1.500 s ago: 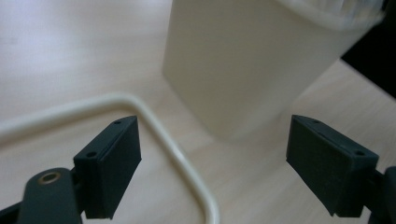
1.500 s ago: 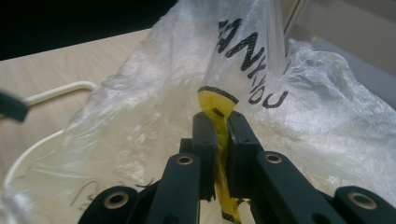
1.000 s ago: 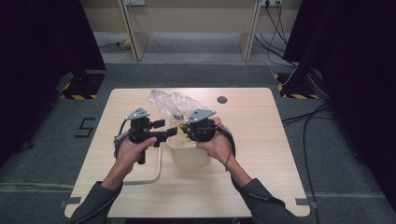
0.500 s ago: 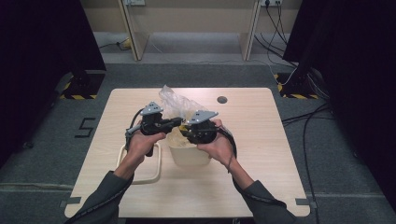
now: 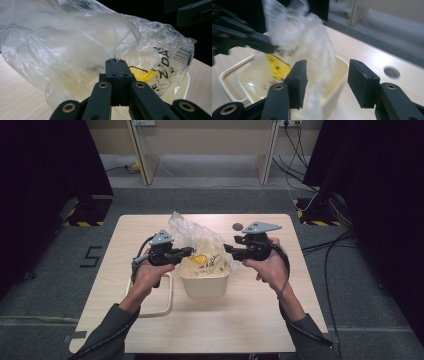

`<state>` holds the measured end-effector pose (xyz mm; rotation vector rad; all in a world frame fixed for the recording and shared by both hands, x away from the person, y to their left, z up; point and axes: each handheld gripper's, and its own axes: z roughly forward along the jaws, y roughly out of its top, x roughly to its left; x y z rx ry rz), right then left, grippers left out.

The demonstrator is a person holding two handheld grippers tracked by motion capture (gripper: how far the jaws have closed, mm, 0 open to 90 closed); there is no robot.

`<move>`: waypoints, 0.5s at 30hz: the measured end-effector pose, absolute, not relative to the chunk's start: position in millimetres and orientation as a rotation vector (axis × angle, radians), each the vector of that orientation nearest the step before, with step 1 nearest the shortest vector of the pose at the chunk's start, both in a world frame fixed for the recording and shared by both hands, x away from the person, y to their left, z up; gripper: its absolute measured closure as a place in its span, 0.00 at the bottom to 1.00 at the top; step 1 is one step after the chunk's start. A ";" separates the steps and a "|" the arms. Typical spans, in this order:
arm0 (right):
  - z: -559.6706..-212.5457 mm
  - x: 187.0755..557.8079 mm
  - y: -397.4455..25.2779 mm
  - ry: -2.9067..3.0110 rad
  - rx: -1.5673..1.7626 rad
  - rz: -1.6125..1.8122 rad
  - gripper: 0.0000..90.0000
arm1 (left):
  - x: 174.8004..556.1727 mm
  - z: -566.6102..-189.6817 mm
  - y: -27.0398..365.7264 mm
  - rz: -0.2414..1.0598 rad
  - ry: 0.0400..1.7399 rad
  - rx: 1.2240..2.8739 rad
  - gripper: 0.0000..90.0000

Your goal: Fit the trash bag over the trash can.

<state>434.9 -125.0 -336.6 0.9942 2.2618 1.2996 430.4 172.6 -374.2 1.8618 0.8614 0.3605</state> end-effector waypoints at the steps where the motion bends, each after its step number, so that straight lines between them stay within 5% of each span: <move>1: -339.8 436.5 -127.7 2.279 1.012 1.295 0.56 | 431.0 -373.8 172.8 0.360 0.861 1.860 0.99; 6: -356.4 434.8 -112.9 2.404 0.901 1.295 0.77 | 432.4 -373.6 172.7 0.361 0.864 1.850 0.99; 15: -387.5 436.8 -71.2 2.527 0.809 1.094 0.78 | 430.4 -380.8 166.0 0.335 0.852 1.860 0.98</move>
